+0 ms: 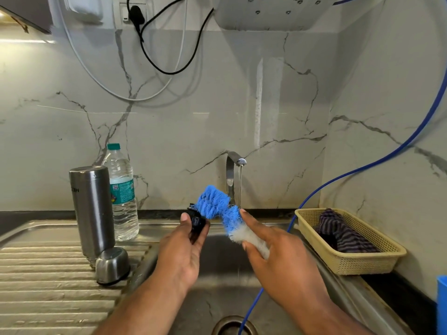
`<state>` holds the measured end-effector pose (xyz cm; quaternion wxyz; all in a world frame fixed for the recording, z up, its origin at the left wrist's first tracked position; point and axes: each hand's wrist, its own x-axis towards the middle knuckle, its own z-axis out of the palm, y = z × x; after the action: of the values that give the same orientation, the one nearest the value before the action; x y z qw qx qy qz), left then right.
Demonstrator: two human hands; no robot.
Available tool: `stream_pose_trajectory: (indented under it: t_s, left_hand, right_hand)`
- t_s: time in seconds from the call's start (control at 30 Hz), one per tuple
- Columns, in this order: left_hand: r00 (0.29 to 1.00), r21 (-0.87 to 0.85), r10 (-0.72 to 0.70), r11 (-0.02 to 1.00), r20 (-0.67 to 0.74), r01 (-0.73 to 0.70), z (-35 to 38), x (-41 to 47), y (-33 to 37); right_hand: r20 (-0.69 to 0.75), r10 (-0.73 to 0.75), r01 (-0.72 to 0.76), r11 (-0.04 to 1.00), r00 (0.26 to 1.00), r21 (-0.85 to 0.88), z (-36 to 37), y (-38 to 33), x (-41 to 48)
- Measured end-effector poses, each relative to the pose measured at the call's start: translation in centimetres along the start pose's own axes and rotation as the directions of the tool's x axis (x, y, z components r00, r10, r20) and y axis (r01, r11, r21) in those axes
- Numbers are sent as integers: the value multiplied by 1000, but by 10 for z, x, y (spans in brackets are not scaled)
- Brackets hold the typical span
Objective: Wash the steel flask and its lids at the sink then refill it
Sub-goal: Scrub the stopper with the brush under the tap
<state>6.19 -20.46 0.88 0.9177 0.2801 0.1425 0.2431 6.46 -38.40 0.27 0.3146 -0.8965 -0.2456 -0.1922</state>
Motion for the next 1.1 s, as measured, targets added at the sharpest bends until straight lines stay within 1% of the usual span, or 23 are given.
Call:
stream_pose_trajectory:
  t_s: [0.13, 0.2, 0.27, 0.43, 0.5, 0.57, 0.67, 0.73, 0.83, 0.93, 1.0, 1.1]
  left_hand:
    - [1000, -61, 16, 998, 19, -15, 1, 0, -5]
    - [999, -95, 48, 994, 7, -47, 1, 2, -4]
    - [997, -94, 77, 993, 4, -76, 0, 5, -3]
    - [998, 52, 36, 998, 60, -39, -4, 5, -6]
    - [995, 165, 73, 983, 75, -84, -5, 7, -5]
    - [990, 310, 86, 944, 107, -116, -6, 8, -6]
    - [978, 521, 25, 844, 206, -131, -10, 8, -11]
    - [961, 579, -26, 803, 274, -144, -12, 8, -7]
    - [945, 669, -157, 739, 286, -79, -14, 10, 10]
    - [906, 750, -313, 661, 284, -6, -16, 6, 14]
    - [886, 735, -354, 678, 301, 21, -16, 1, 7]
    - [895, 681, -305, 732, 327, 1, -14, -6, -5]
  right_hand:
    - [2, 68, -68, 988, 998, 137, 5, 5, 0]
    - [30, 106, -109, 978, 994, 176, 6, 7, 1]
    - [59, 125, -134, 970, 990, 202, 6, 9, 2]
    - [108, 129, -152, 955, 986, 254, 9, 14, 5]
    - [133, 119, -151, 952, 984, 266, 9, 16, 6]
    - [141, 113, -148, 950, 984, 275, 9, 16, 6]
    - [144, 78, -120, 944, 986, 309, 7, 16, 7]
    - [156, 38, -90, 936, 987, 341, 3, 19, 9]
    - [185, -15, -53, 932, 983, 358, -5, 22, 11]
    - [186, -51, -30, 914, 981, 405, -6, 24, 12]
    - [172, -61, -29, 877, 983, 479, -4, 21, 12]
    - [106, -46, -15, 861, 993, 509, 2, 15, 11]
